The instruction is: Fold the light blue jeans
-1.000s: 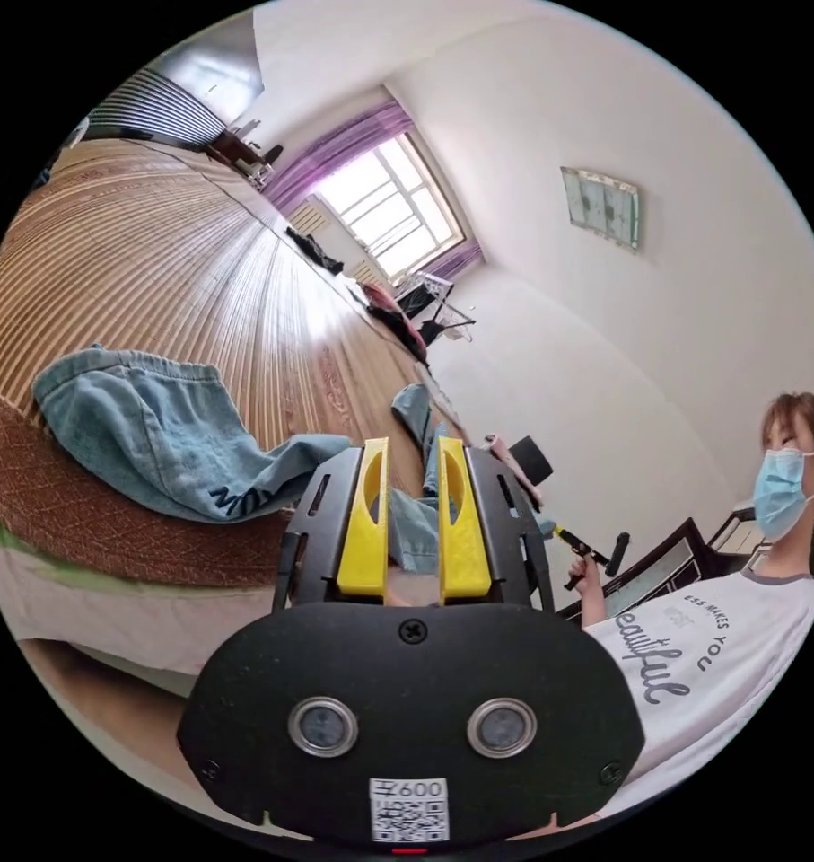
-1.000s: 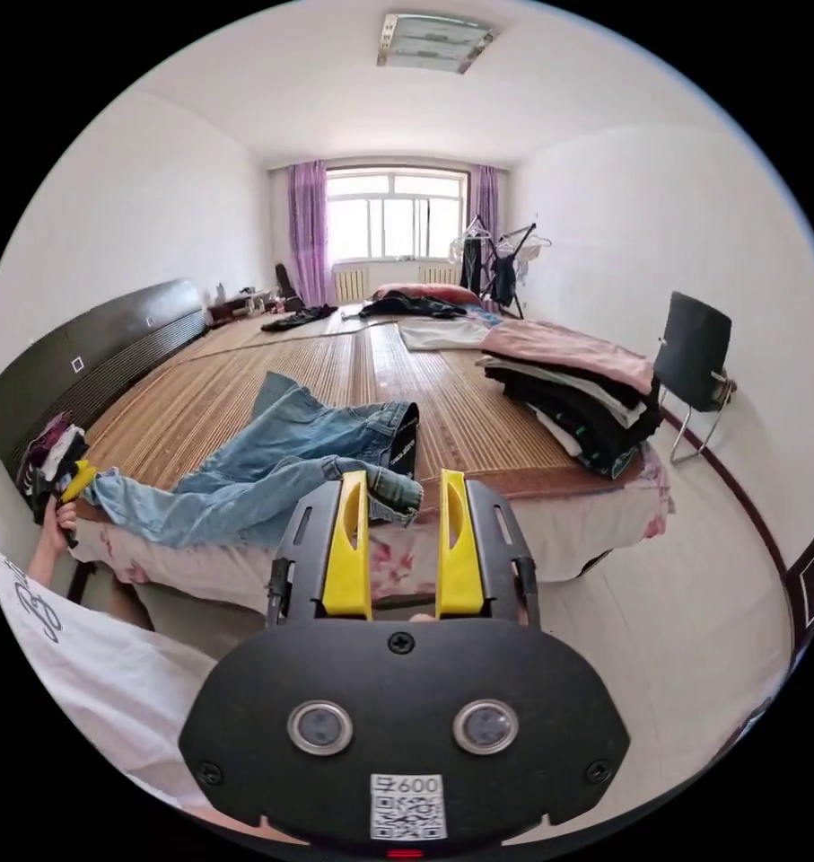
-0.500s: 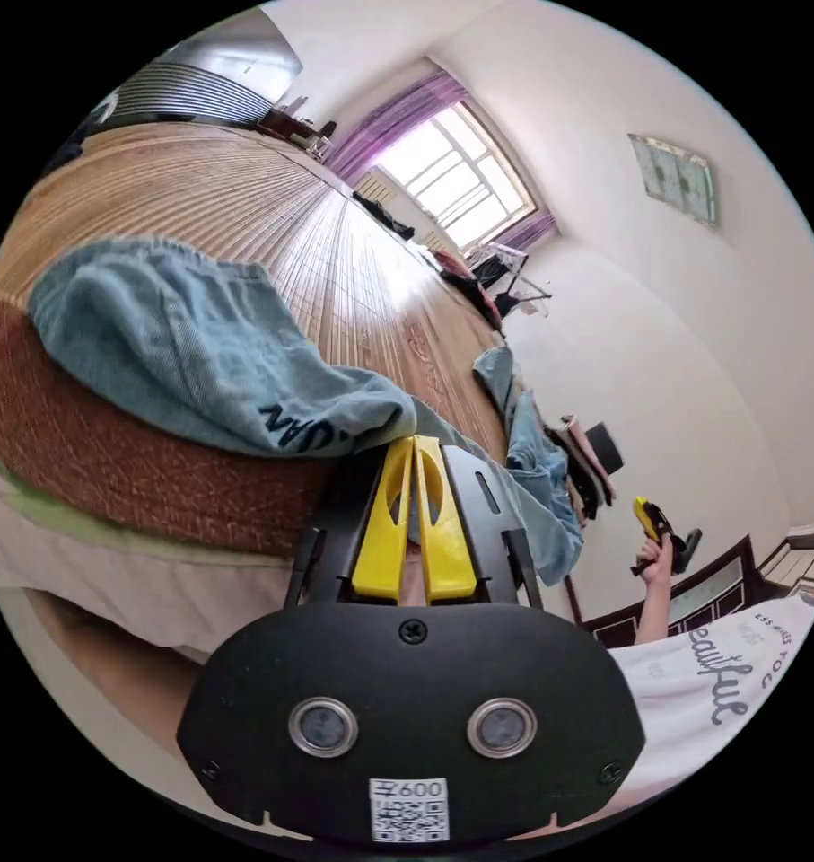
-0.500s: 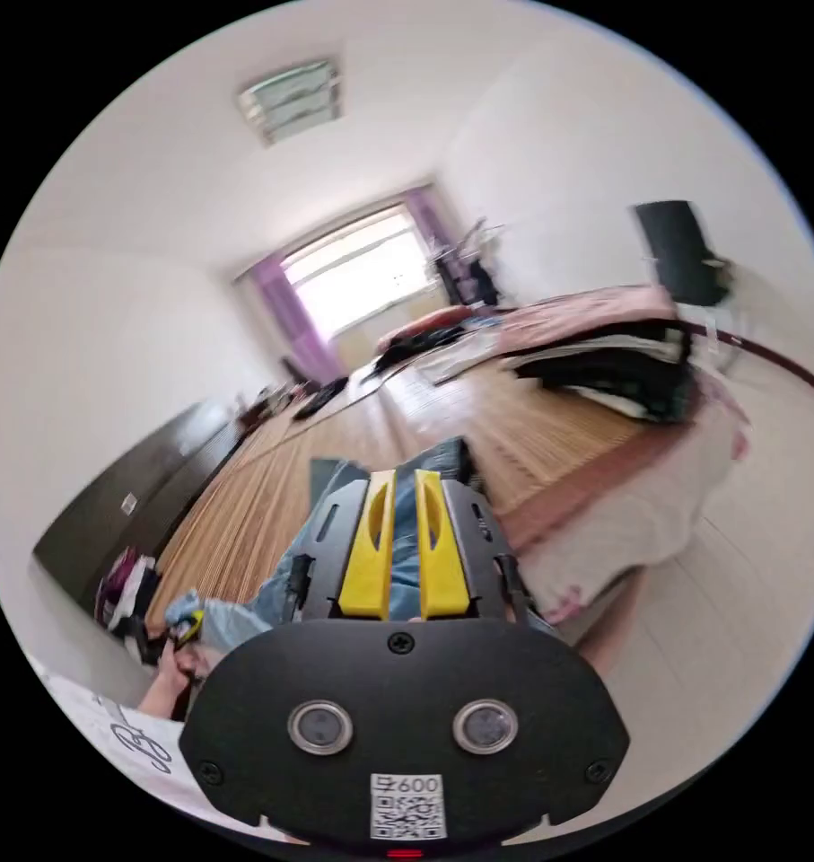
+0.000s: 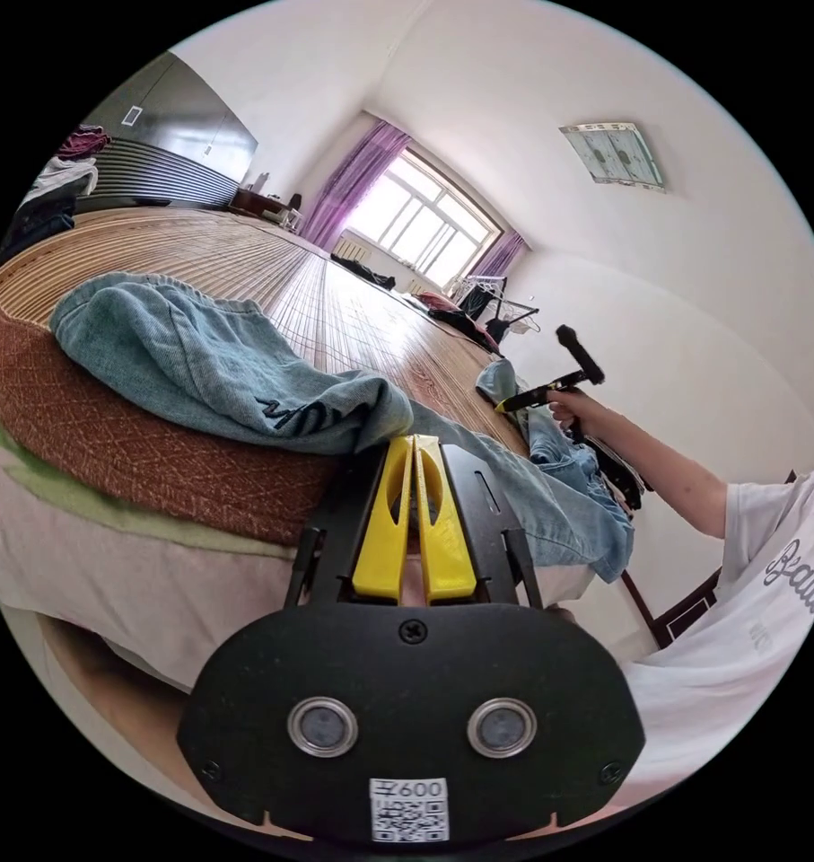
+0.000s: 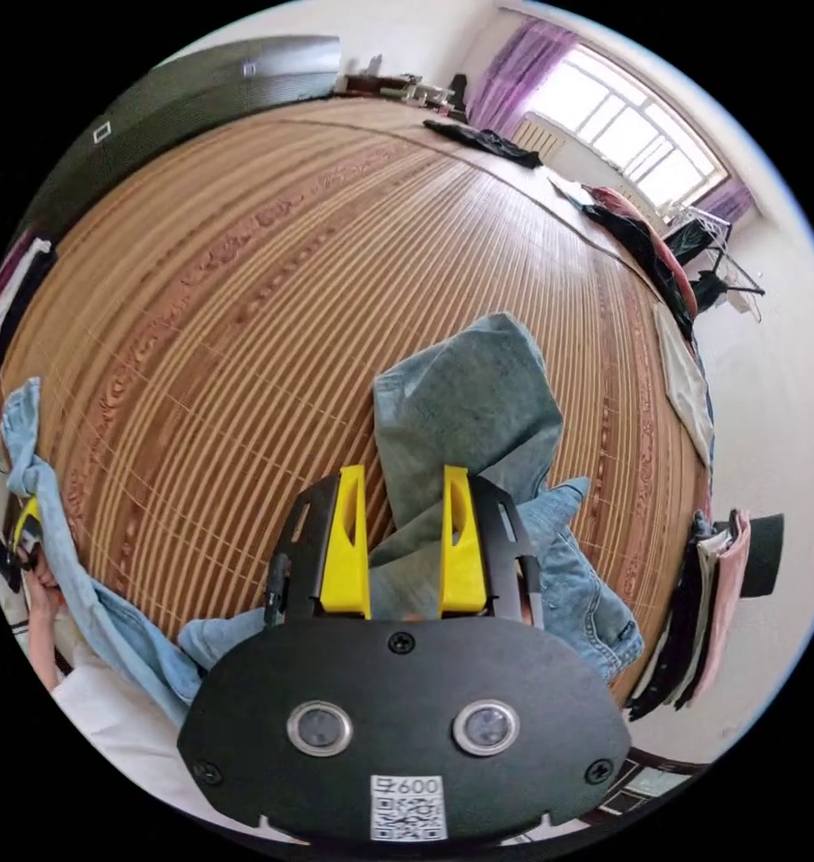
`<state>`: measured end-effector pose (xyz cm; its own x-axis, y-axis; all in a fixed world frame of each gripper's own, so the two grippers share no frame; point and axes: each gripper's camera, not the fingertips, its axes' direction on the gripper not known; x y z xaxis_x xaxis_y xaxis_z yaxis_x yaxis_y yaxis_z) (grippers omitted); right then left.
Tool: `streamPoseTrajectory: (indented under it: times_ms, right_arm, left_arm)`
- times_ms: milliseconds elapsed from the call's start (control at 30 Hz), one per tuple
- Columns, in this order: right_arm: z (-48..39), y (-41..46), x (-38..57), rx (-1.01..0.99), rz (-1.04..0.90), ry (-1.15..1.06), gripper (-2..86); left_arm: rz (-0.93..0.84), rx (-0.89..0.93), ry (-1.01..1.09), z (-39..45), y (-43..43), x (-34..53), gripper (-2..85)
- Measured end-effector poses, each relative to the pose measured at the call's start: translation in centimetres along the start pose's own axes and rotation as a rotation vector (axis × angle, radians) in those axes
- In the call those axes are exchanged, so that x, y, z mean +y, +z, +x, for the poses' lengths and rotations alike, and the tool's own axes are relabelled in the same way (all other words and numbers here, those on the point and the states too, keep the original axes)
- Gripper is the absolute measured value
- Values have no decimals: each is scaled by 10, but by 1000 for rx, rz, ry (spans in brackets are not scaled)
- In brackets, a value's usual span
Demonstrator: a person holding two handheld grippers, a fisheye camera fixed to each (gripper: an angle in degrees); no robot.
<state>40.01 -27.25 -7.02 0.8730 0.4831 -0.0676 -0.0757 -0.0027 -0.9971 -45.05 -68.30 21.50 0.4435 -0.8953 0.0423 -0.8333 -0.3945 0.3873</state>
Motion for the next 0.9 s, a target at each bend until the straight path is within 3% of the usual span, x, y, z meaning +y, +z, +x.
streamPoseTrajectory:
  times_ms: [67, 167, 433, 533, 600, 733, 900]
  right_arm:
    - [13, -7, 9, 17, 15, 28, 53]
    - [50, -42, 25, -159, 106, 54, 1]
    - [143, -251, 70, -768, 807, -126, -8]
    - [155, -279, 64, -976, 929, -167, -6]
    - [148, -273, 46, -1054, 882, -156, -4]
    - [102, -217, -8, -1030, 567, -63, 34]
    - [72, -162, -5, -1107, 468, -113, 68]
  left_arm:
    - [3, 0, -2, -8, -3, 6, 0]
    - [12, -1, -4, -21, -8, 16, 1]
    - [23, 4, -7, -58, -24, 36, 1]
    - [27, 15, -17, -73, -30, 41, 1]
    - [30, 20, -24, -81, -34, 45, 1]
    - [32, 16, -22, -96, -41, 51, 3]
    - [38, 30, -37, -114, -48, 57, 3]
